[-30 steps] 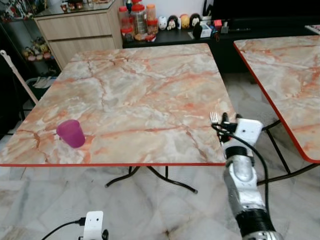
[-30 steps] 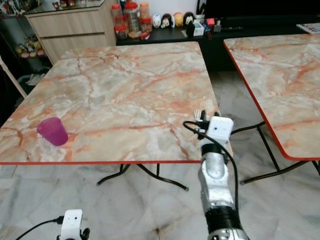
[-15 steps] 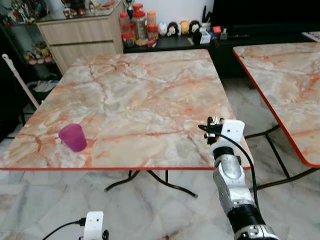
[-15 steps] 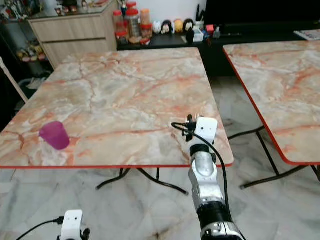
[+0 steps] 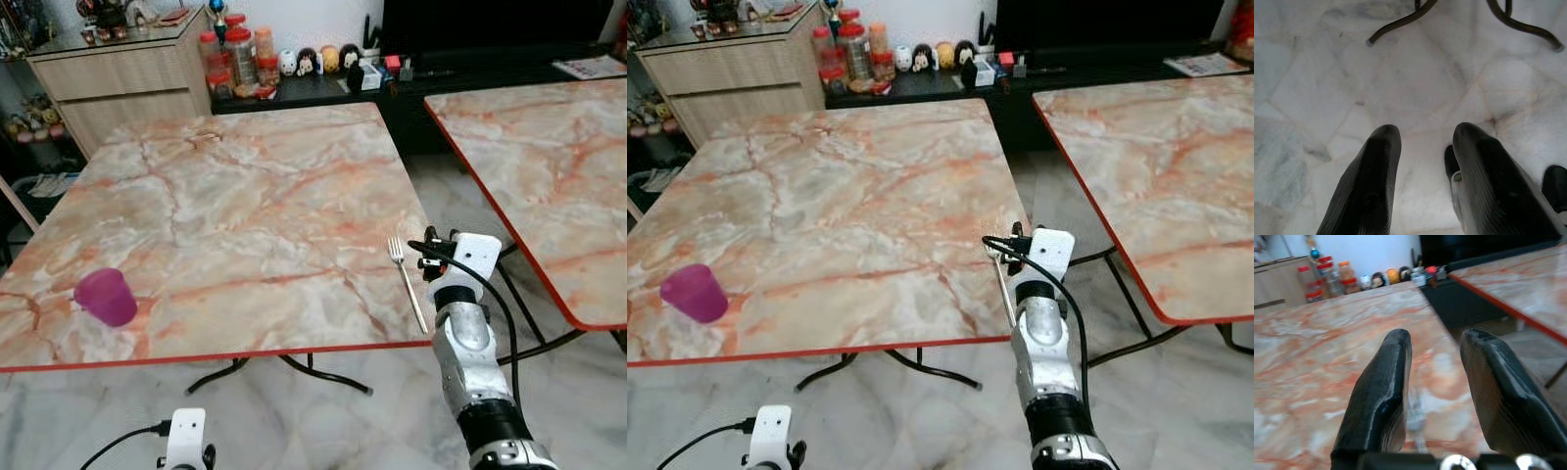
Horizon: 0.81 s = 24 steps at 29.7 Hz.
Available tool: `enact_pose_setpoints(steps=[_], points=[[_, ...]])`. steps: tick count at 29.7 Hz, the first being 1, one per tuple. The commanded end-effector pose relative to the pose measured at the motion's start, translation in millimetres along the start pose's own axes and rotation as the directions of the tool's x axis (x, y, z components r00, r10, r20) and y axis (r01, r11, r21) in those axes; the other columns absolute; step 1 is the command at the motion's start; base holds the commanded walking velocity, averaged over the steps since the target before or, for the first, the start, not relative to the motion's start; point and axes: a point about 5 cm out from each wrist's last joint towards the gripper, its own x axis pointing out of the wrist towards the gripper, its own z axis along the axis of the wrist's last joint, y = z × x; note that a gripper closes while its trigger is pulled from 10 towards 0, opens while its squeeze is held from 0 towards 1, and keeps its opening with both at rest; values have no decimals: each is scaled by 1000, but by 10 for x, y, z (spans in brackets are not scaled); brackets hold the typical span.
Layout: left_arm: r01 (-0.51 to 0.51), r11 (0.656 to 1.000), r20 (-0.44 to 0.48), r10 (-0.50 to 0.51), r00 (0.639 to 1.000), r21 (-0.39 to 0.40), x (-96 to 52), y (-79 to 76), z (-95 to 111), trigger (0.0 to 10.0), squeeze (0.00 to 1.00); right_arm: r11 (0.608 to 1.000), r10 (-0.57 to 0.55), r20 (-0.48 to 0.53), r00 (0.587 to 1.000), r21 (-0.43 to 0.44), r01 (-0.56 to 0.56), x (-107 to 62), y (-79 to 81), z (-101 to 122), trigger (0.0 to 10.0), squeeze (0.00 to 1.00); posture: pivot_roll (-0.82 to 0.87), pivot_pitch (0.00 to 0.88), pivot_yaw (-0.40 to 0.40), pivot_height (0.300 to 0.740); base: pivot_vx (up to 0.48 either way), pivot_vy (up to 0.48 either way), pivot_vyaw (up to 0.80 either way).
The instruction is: Setting the table
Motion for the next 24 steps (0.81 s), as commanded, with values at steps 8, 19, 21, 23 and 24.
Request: enact_pose_setpoints(steps=[8,19,21,23,24], points=[[-16,1000,-27,15,1000,-8,-20,50,-79,10000,0,1000,9,-1,1000,-7,-9,20,8,18,10000,0,-18,6,84,740,256,0,0],[-26,1000,-28,26,999,-13,-19,62,-77,10000,0,1000,18,-13,1000,-17,-18,22,22,-6,10000,0,-7,11,82,740,334,0,0],[-29,999,-29,28,999,-14,-20,65,-80,10000,0,999,26,-20,999,-19,-26,24,32,-14,10000,0,-5,12,82,740,341,0,0],[-31,999,-29,30,999,-16,-20,66,-81,10000,0,999,44,-31,999,-25,-45,22,52,-32,10000,0,-3,17,81,740,343,0,0],[-31,999,-29,31,999,-17,-20,66,-80,10000,0,998,47,-32,998,-28,-48,21,56,-36,10000,0,-1,17,80,740,341,0,0]])
